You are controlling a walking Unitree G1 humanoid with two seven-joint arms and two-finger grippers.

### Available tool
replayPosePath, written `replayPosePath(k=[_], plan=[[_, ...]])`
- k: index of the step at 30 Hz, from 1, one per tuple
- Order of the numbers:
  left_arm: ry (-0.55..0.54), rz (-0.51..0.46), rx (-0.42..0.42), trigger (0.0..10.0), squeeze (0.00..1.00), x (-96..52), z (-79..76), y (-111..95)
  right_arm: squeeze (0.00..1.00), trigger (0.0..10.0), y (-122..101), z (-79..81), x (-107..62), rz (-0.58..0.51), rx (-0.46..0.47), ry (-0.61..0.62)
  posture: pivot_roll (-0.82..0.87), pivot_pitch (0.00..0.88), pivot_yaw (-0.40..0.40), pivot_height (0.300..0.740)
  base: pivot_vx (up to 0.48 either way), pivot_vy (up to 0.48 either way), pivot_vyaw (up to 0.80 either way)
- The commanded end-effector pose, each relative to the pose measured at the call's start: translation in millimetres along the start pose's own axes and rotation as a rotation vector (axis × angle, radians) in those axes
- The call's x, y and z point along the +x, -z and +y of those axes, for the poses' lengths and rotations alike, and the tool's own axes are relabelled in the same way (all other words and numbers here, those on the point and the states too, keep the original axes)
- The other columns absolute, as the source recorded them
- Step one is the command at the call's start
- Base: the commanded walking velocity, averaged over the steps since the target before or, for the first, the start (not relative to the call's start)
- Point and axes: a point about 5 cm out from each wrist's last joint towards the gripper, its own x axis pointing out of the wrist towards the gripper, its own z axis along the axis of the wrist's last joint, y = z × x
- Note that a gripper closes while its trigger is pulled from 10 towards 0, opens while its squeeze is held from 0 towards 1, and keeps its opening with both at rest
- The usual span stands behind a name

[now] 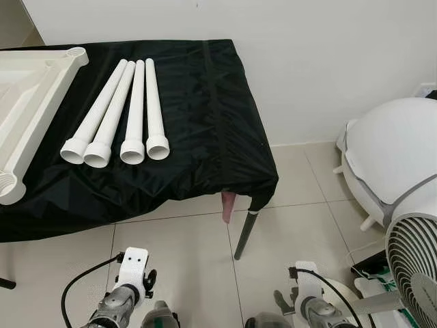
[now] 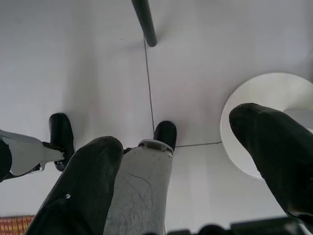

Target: Building children table

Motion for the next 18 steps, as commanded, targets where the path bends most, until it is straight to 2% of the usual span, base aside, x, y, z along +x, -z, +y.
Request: replayPosePath(k=[1,4,7,10,12,15,18], plan=[[0.086,-0.009,0.027,10.0,0.0,-1.2,-3.5,1,0.0,10.0,-1,-1.0,-0.1,-0.007,-0.012,-0.011,-0.02,0.0,0.02,0.74,0.0,0.0,0.0],[0.09,-0.029,0.044,10.0,0.0,-1.3,-2.2,-2,0.0,10.0,-7,-1.7,0.7,-0.031,-0.02,-0.022,-0.02,0.0,0.019,0.74,0.0,0.0,0.0],[0.054,-0.018,-0.003,10.0,0.0,-1.9,3.4,0,0.0,10.0,-12,-4.2,1.9,-0.048,-0.02,-0.007,-0.01,0.0,0.015,0.74,0.0,0.0,0.0],[-0.03,0.033,-0.082,10.0,0.0,-3.7,8.6,9,0.0,10.0,-4,-6.2,0.8,0.006,-0.037,0.052,-0.02,0.0,0.016,0.74,0.0,0.0,0.0],[-0.035,0.035,-0.085,10.0,0.0,-3.9,8.8,10,0.0,10.0,-3,-6.3,0.6,0.01,-0.039,0.056,-0.02,0.0,0.016,0.74,0.0,0.0,0.0],[-0.032,0.058,-0.146,10.0,0.0,-4.5,2.6,16,0.0,10.0,7,-5.6,-1.6,0.042,-0.003,0.069,-0.02,0.0,0.014,0.74,0.0,0.0,0.0],[-0.029,0.06,-0.153,10.0,0.0,-4.6,1.1,17,0.0,10.0,9,-5.4,-2.1,0.046,0.006,0.069,-0.02,0.0,0.014,0.74,0.0,0.0,0.0]])
